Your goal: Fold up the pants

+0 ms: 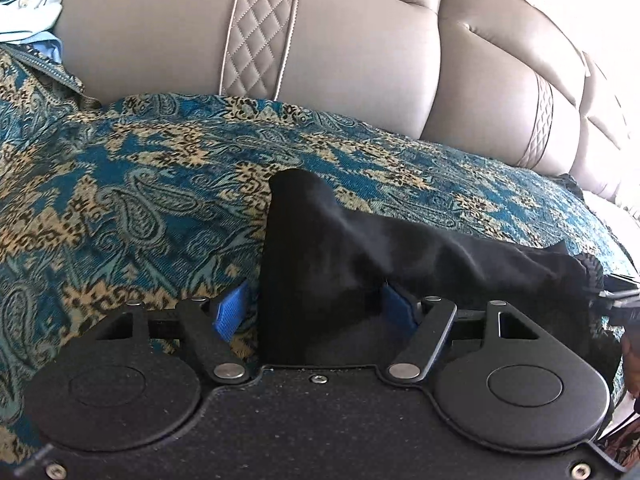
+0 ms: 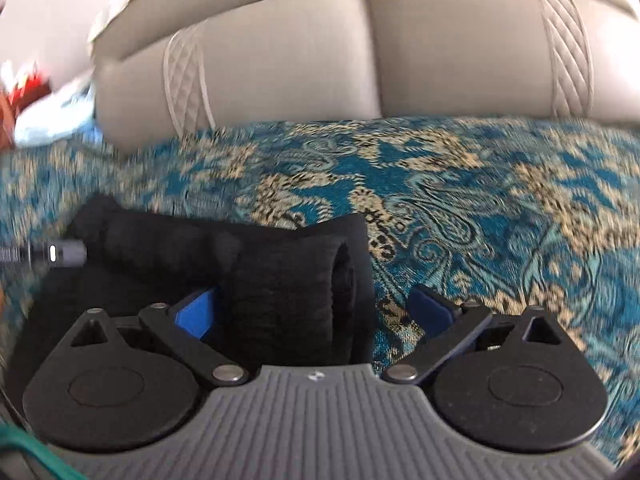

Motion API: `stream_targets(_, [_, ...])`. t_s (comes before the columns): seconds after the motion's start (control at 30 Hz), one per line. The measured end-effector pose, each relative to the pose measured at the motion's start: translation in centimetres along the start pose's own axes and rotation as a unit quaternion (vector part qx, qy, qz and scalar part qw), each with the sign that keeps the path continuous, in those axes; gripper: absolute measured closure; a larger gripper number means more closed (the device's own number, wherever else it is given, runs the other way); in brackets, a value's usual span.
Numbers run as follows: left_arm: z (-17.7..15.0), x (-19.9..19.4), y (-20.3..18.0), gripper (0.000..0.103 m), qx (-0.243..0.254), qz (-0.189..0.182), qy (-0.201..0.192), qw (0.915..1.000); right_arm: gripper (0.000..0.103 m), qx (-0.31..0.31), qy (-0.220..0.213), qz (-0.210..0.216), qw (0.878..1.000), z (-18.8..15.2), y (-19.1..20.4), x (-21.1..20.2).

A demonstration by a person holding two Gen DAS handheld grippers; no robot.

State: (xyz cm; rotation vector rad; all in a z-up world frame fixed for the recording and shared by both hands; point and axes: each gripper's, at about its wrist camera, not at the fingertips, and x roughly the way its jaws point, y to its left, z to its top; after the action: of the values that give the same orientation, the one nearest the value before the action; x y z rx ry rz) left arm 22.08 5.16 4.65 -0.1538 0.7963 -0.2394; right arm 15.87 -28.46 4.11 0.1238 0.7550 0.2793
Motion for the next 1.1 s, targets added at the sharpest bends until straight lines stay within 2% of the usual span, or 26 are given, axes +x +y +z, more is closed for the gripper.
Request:
stream_targets(0.13, [0.2, 0.8, -0.5, 0.029, 0.016, 0.006, -0.007, 0.9998, 0.007, -0.025, -0.004, -0.010, 1.000, -0.4, 1.0, 0.1])
stream_targets(0.37, [-0.1, 1.4, -1.5, 0.021, 0.035, 0.016, -0.011, 0.9992, 0.013, -0.023, -0.016, -0.008, 1.000, -0.7, 1.2, -0.2])
stream_targets(0.73, [-0.3, 1.8, -1.8, 0.017, 0.048, 0.020, -0.019, 0.9985, 0.024, -0.017, -0.034, -0.008, 0.999, -0.8, 1.9, -0.3])
stream_targets(0.87, [-0.5, 1.9, -1.8, 0.013, 0.052, 0.019, -0.024, 0.9982, 0.027, -0.013, -0.036, -0.006, 0.999, -0.9, 1.9, -0.3])
stream_targets(1.1, [-0.8, 2.1, -2.2, 0.008, 0.066, 0.023, -0.033, 0.9970, 0.028, -0.008, -0.040, -0.008, 0.999, -1.0, 2.1, -0.4])
